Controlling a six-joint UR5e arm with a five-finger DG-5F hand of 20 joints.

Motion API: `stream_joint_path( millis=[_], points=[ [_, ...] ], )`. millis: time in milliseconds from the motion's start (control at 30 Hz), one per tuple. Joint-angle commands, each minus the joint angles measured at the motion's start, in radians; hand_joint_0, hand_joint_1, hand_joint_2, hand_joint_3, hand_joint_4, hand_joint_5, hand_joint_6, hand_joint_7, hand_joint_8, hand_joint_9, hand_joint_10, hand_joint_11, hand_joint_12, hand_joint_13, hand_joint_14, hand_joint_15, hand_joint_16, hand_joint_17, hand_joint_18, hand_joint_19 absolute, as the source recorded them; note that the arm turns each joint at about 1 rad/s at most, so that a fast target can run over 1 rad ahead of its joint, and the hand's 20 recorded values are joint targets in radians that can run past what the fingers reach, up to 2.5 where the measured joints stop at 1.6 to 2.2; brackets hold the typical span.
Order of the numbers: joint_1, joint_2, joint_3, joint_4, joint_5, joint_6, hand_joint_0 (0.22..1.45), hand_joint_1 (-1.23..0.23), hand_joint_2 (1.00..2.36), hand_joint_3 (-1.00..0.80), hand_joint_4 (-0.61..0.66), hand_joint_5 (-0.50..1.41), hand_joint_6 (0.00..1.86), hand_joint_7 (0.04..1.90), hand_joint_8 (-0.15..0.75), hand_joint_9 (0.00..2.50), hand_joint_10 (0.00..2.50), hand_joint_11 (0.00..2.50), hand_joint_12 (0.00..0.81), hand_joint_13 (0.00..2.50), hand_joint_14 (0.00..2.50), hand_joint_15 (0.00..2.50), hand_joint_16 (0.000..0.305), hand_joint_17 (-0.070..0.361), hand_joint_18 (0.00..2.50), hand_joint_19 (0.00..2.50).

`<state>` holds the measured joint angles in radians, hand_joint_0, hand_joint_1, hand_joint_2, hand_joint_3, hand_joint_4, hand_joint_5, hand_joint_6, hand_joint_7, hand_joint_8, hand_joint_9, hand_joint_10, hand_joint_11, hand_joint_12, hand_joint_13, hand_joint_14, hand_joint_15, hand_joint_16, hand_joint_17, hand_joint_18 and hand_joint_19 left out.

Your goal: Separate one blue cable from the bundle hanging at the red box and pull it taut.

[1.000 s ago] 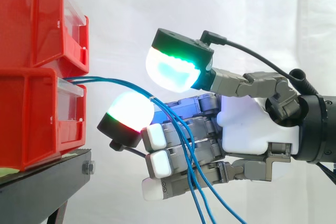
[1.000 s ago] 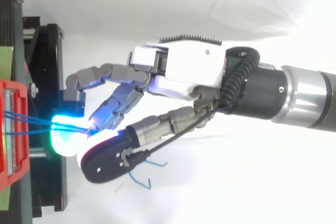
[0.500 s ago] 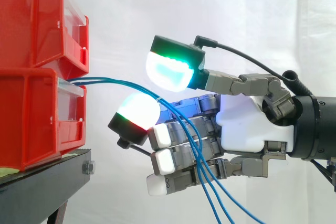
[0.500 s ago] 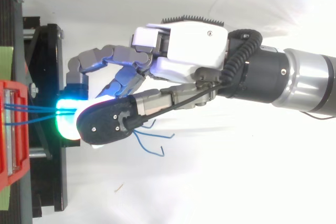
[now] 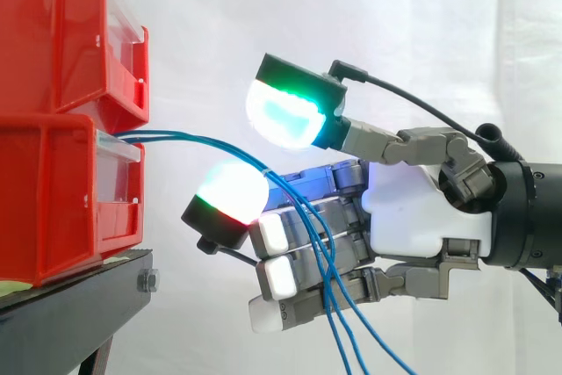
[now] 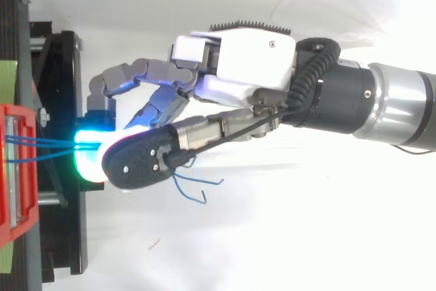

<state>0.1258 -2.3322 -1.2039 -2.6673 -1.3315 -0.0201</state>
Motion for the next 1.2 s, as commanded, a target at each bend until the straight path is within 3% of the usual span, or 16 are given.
stream_joint_path(
  millis=[0, 67, 133, 300, 567, 733, 800, 967, 1167],
  points=[
    [0.000, 0.001, 0.000, -0.002, 0.000, -0.014, 0.62, -0.37, 1.00, -0.46, 0.16, -0.13, 0.55, 1.25, 0.333, 1.02, 0.02, 0.75, 0.348, 1.09, 0.02, 0.59, 0.027, 0.061, 0.74, 0.38],
    [0.000, -0.001, 0.000, -0.002, 0.000, -0.020, 0.66, -0.43, 1.01, -0.33, 0.15, -0.12, 0.54, 1.27, 0.334, 1.04, 0.02, 0.75, 0.349, 1.10, 0.02, 0.59, 0.027, 0.061, 0.75, 0.38],
    [0.000, 0.001, 0.000, 0.003, 0.003, -0.026, 0.71, -0.53, 1.02, -0.08, 0.15, -0.11, 0.52, 1.28, 0.330, 1.05, 0.02, 0.75, 0.351, 1.10, 0.02, 0.59, 0.027, 0.060, 0.74, 0.39],
    [0.000, -0.001, 0.000, 0.004, 0.002, -0.043, 0.75, -0.64, 1.02, 0.04, 0.14, -0.11, 0.52, 1.30, 0.323, 1.06, 0.02, 0.76, 0.348, 1.10, 0.02, 0.60, 0.026, 0.059, 0.73, 0.43],
    [0.000, 0.001, 0.000, 0.004, 0.002, -0.046, 0.75, -0.77, 1.02, -0.14, 0.14, -0.16, 0.63, 1.15, 0.306, 0.99, 0.02, 0.78, 0.345, 1.08, 0.02, 0.60, 0.026, 0.058, 0.74, 0.41],
    [0.006, 0.001, 0.000, 0.003, 0.003, -0.057, 0.71, -0.82, 1.01, -0.42, 0.18, -0.21, 0.81, 0.93, 0.306, 0.96, 0.02, 0.80, 0.345, 1.07, 0.02, 0.61, 0.026, 0.058, 0.76, 0.38],
    [0.006, 0.001, 0.000, 0.004, 0.005, -0.057, 0.68, -0.79, 1.00, -0.50, 0.17, -0.21, 0.83, 0.93, 0.312, 0.97, 0.02, 0.81, 0.342, 1.07, 0.02, 0.61, 0.026, 0.058, 0.76, 0.39],
    [0.008, 0.001, 0.001, 0.004, 0.003, -0.063, 0.58, -0.66, 1.00, -0.50, 0.17, -0.17, 0.83, 1.00, 0.329, 1.01, 0.02, 0.82, 0.350, 1.08, 0.02, 0.62, 0.027, 0.060, 0.77, 0.41],
    [0.008, 0.001, 0.000, 0.003, 0.000, -0.064, 0.59, -0.46, 1.00, -0.50, 0.16, -0.16, 0.81, 1.03, 0.332, 1.07, 0.02, 0.82, 0.355, 1.11, 0.02, 0.62, 0.027, 0.061, 0.78, 0.43]
  ],
)
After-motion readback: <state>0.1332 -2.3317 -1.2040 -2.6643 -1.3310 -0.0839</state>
